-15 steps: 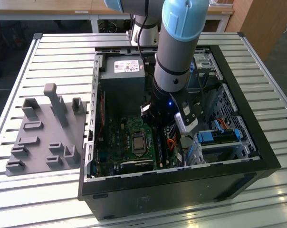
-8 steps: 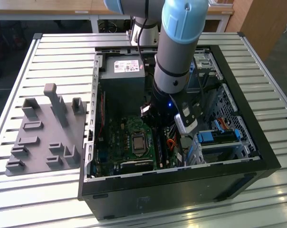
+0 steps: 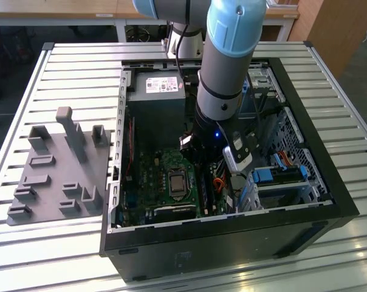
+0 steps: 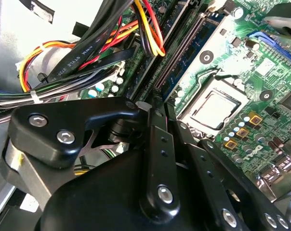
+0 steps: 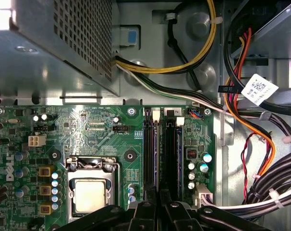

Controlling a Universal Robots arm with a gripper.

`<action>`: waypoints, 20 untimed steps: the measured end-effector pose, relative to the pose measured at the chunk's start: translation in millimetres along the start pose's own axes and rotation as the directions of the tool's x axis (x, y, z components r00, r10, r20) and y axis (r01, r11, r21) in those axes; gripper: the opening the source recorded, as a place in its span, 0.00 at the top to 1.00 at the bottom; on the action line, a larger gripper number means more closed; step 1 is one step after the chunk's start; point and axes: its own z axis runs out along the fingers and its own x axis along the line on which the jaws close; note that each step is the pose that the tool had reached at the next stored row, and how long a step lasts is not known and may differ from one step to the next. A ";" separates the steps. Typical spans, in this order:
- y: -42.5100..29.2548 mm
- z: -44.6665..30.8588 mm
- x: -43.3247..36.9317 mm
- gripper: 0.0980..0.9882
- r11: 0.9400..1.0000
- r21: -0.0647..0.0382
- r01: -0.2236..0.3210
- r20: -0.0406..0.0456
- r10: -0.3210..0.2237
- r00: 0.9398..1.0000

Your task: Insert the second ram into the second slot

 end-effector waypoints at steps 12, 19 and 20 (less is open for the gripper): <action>-0.2 -1.9 0.0 0.96 1.000 -0.011 0.000 0.000 0.000 1.000; -0.9 -0.2 0.0 0.96 1.000 -0.011 0.000 -0.002 0.000 1.000; -0.9 -0.2 0.0 0.96 1.000 -0.011 0.000 -0.002 0.000 1.000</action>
